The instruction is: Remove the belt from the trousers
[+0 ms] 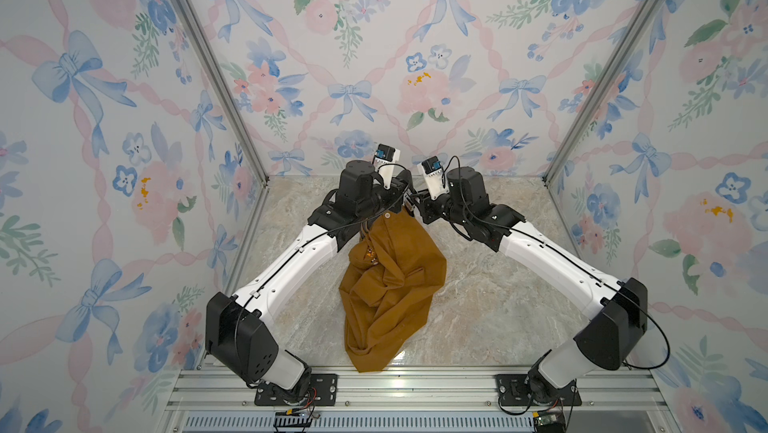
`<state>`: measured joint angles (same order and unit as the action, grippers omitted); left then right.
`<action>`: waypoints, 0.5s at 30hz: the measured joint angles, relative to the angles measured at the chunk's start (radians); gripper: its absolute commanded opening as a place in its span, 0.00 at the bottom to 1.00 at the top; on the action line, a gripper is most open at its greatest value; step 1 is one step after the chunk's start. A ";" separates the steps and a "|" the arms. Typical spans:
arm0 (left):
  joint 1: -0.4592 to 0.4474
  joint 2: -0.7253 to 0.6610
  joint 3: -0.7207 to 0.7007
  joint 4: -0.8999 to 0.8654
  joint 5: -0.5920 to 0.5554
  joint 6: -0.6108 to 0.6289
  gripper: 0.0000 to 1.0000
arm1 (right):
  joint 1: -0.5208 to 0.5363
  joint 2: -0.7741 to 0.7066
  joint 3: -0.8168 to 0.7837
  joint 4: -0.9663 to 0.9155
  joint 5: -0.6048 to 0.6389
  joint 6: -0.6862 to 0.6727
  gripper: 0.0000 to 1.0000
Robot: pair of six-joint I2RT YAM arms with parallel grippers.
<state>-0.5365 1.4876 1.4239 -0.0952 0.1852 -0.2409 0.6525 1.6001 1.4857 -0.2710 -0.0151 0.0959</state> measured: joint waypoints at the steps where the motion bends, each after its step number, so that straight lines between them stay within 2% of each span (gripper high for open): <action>1: 0.000 -0.002 0.003 0.016 0.010 -0.001 0.00 | -0.005 0.004 -0.012 -0.014 0.004 0.003 0.46; 7: 0.001 -0.006 -0.006 0.090 -0.036 -0.004 0.00 | 0.018 0.000 -0.003 -0.107 0.050 0.014 0.57; 12: 0.007 0.046 -0.014 0.108 -0.119 -0.012 0.00 | 0.061 -0.026 0.138 -0.203 0.083 0.006 0.64; 15: 0.007 0.076 -0.019 0.103 -0.154 -0.023 0.00 | 0.063 -0.037 0.231 -0.250 0.114 -0.007 0.64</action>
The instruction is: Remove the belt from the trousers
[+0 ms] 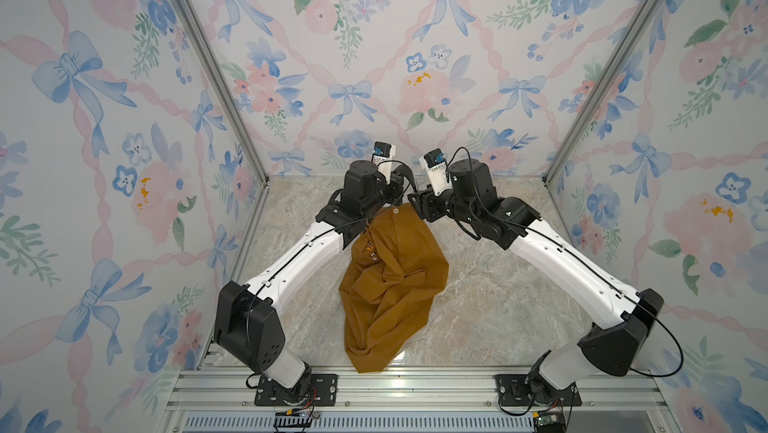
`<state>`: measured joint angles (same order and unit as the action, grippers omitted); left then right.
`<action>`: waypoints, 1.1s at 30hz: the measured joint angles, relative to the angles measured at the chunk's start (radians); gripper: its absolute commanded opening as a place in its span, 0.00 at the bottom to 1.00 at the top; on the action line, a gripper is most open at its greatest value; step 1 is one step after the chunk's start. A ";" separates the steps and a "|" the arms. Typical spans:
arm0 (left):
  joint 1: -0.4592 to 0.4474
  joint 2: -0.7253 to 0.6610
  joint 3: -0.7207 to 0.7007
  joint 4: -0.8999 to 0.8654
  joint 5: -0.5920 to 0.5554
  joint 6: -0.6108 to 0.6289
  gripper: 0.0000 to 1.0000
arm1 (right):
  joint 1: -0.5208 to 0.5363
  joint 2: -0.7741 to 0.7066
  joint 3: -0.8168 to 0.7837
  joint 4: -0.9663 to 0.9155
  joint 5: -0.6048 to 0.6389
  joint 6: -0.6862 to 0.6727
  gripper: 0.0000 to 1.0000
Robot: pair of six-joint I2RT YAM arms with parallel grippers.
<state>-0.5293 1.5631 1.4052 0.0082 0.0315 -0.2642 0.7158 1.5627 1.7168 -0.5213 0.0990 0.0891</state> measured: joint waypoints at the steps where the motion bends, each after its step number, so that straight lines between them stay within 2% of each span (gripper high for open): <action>1: 0.000 0.004 0.000 -0.005 -0.010 -0.003 0.00 | -0.002 0.001 0.030 -0.015 0.012 -0.003 0.63; 7: 0.000 0.005 0.000 -0.006 -0.035 -0.010 0.00 | -0.010 0.075 0.158 -0.089 0.040 -0.034 0.53; 14: 0.000 0.002 0.000 -0.007 -0.035 -0.024 0.00 | -0.007 0.204 0.179 -0.142 0.041 -0.095 0.56; 19: -0.001 -0.005 0.000 -0.013 -0.035 -0.030 0.00 | -0.001 0.215 0.177 -0.143 0.060 -0.138 0.36; 21: -0.002 -0.008 0.000 -0.014 -0.035 -0.030 0.00 | 0.000 0.214 0.171 -0.128 0.069 -0.145 0.32; 27: -0.006 -0.010 0.000 -0.017 -0.035 -0.033 0.00 | 0.000 0.214 0.161 -0.117 0.076 -0.153 0.36; 33: -0.006 -0.010 0.000 -0.017 -0.035 -0.036 0.00 | 0.000 0.214 0.161 -0.111 0.086 -0.155 0.12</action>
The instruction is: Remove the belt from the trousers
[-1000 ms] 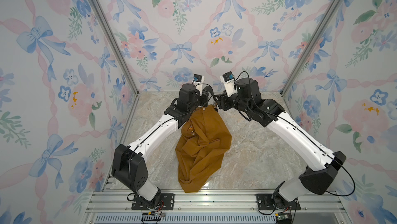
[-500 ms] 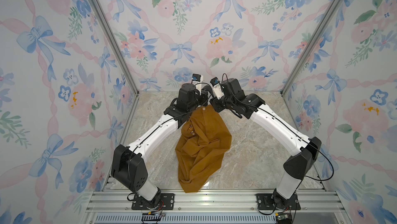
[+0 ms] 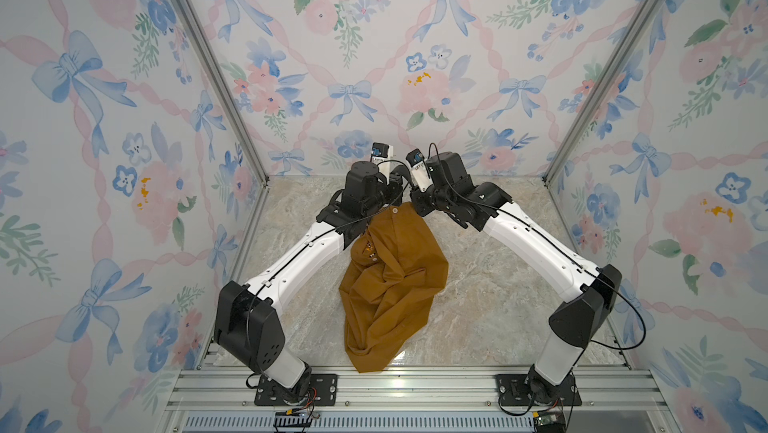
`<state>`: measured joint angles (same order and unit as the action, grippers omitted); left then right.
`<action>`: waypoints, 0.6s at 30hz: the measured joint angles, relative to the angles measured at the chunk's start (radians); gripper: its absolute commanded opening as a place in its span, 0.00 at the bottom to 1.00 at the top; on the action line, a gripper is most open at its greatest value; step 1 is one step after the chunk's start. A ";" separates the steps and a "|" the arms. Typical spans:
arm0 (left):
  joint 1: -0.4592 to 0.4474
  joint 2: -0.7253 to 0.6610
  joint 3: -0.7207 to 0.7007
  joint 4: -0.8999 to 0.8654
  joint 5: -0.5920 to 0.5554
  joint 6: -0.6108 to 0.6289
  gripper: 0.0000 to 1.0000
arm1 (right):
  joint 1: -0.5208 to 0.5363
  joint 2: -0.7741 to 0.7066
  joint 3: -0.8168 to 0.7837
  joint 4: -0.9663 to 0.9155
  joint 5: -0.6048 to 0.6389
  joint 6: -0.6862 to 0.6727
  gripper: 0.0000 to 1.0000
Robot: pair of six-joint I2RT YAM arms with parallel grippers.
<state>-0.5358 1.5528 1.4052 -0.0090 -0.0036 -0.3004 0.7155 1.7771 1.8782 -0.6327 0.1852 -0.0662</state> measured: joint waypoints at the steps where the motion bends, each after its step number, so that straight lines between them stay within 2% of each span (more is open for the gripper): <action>1: 0.000 0.000 0.000 0.000 0.000 0.000 0.00 | 0.000 0.000 0.000 0.001 0.003 -0.001 0.09; 7: 0.000 0.000 -0.001 -0.001 0.000 0.000 0.00 | 0.000 0.000 -0.011 0.014 0.003 -0.002 0.00; 14: 0.000 0.000 -0.001 -0.008 0.005 0.000 0.00 | -0.005 -0.006 -0.060 0.058 0.000 0.008 0.00; 18: 0.009 0.000 0.007 -0.022 0.053 0.000 0.00 | -0.021 -0.031 -0.118 0.105 -0.024 0.026 0.00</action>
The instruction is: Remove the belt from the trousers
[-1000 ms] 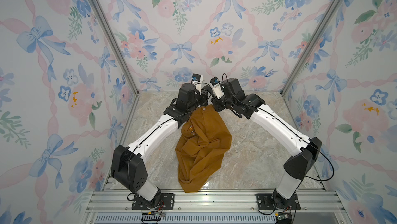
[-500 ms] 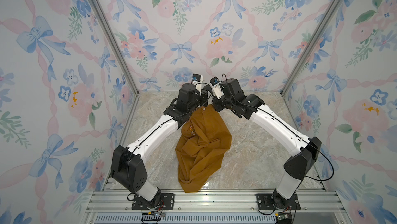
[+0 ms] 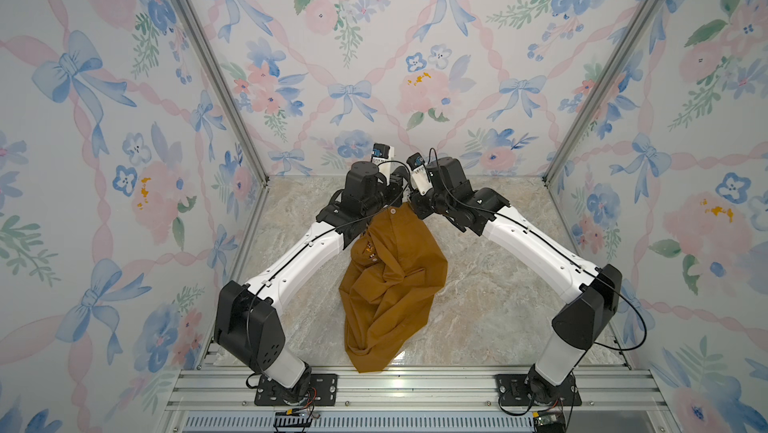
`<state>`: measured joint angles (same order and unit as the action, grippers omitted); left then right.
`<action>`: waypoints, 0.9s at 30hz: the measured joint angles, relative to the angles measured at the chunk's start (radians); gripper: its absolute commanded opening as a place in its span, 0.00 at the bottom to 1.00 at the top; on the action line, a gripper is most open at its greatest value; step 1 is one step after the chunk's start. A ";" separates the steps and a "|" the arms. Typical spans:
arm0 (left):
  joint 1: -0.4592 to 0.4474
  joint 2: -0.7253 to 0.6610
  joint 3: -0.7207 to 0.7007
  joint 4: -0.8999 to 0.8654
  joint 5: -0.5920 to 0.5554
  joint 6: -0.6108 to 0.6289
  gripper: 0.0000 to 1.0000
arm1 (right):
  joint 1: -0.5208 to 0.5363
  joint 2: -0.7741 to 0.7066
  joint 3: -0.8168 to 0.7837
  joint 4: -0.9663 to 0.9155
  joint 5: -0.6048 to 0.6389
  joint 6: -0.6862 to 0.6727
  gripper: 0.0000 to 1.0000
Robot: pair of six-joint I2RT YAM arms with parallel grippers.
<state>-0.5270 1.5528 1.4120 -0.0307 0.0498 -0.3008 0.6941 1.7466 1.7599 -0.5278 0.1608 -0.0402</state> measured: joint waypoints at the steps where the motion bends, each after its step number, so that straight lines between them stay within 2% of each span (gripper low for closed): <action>1: 0.005 0.000 0.007 -0.006 0.018 0.000 0.00 | -0.006 -0.006 -0.016 0.012 -0.008 0.006 0.00; 8: 0.031 0.000 0.096 -0.044 0.149 -0.027 0.00 | -0.052 -0.015 -0.103 0.083 -0.059 0.034 0.00; 19: 0.114 -0.012 0.101 -0.097 0.220 -0.085 0.00 | -0.076 -0.023 -0.167 0.224 -0.143 0.074 0.00; 27: 0.116 -0.016 0.102 -0.097 0.262 -0.168 0.00 | -0.068 -0.025 -0.175 0.244 -0.179 0.066 0.00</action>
<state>-0.4110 1.5364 1.5139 -0.1276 0.3119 -0.4686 0.6262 1.7218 1.5845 -0.2836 -0.0185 0.0254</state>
